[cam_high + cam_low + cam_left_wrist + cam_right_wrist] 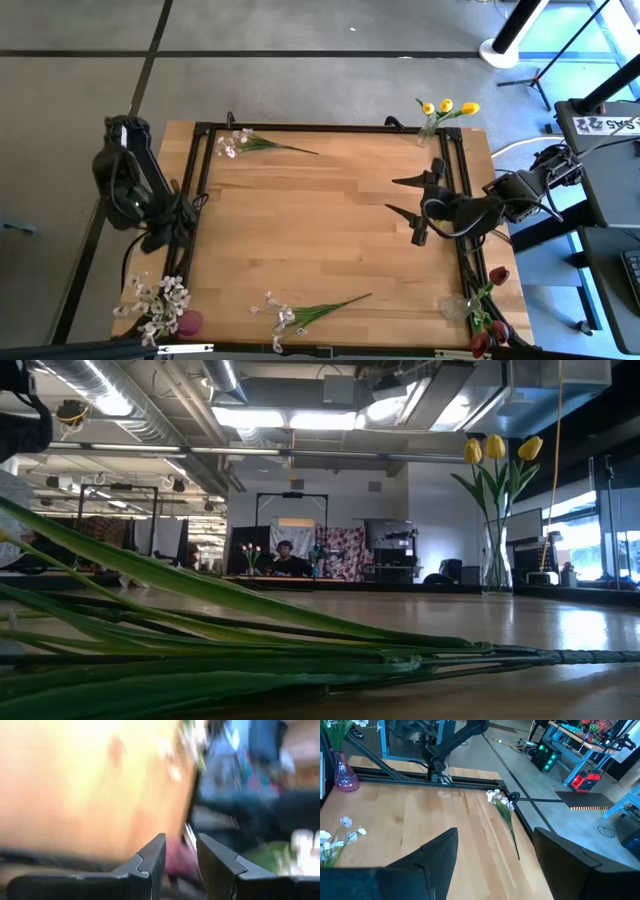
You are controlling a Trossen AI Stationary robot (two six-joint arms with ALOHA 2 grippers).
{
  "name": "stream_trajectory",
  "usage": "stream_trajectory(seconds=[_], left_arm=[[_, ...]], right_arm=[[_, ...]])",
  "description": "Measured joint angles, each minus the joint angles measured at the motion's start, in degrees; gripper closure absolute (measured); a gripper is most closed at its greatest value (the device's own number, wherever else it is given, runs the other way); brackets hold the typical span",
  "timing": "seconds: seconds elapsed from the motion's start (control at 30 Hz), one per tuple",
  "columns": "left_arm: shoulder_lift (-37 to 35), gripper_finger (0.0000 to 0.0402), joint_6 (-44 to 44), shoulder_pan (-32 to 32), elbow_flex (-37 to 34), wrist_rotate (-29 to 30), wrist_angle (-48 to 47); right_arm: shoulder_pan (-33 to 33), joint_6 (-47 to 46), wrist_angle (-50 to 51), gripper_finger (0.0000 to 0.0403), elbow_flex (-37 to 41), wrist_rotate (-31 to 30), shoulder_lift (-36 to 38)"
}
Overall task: Sort flowers into vase by color
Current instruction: Put the top white flowers into the pink crystal vase
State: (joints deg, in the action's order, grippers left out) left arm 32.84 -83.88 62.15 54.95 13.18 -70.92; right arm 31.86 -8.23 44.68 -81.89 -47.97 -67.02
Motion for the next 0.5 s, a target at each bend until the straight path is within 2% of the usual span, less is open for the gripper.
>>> stream_trajectory(seconds=[0.13,0.27,0.5], left_arm=[[-0.02,0.0296,-2.93,-0.05,4.59,17.97,-7.37],[0.07,0.0296,-5.52,-1.53,5.87,36.2,-8.17],[3.66,0.0296,-2.98,-9.99,5.72,53.07,-7.91]], right_arm=[[0.0,0.0,-0.4,0.0143,0.0,-0.04,0.0],[0.0,0.45,-0.27,0.0143,0.0,-2.02,0.0],[-0.02,5.96,-0.86,0.0143,0.0,-5.16,0.0]])
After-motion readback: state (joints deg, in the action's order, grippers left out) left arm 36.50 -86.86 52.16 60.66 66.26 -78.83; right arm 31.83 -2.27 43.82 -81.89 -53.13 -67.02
